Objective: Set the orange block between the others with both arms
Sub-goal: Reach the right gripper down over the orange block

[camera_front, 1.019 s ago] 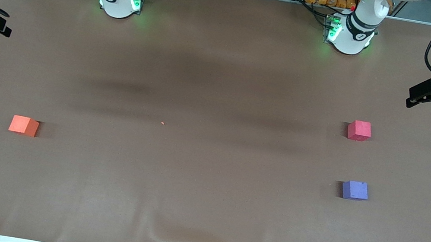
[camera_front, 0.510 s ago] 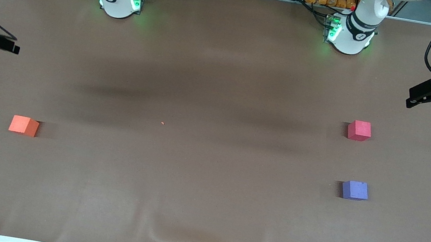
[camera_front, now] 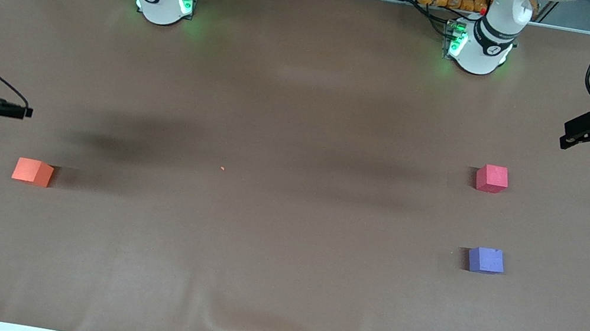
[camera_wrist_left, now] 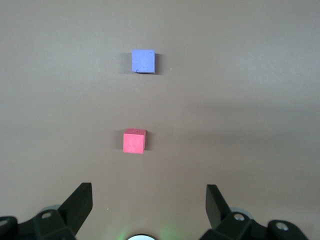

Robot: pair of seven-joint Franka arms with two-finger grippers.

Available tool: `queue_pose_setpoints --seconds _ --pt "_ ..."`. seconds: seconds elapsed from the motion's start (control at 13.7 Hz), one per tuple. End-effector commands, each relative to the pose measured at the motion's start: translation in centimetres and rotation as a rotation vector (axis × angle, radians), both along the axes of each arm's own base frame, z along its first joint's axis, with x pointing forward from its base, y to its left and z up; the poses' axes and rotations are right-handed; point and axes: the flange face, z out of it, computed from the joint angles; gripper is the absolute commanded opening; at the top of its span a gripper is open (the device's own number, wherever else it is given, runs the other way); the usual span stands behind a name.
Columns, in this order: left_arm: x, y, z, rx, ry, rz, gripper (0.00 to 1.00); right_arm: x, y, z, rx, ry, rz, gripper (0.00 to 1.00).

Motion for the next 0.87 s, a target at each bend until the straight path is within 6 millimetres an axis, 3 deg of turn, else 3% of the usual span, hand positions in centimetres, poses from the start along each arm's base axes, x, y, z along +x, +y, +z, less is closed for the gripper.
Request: queue_pose_setpoints --seconds 0.0,0.51,0.8 --pt "0.1 0.1 0.6 0.011 -0.010 0.002 1.00 2.0 -1.2 -3.9 -0.055 -0.027 0.056 1.00" --pt "0.1 -0.7 0.3 0.013 -0.001 -0.012 1.00 5.1 -2.0 -10.8 -0.068 -0.166 0.154 1.00" --pt "0.0 -0.5 0.5 0.014 -0.008 -0.010 1.00 5.6 -4.3 -14.3 -0.067 -0.230 0.203 1.00"
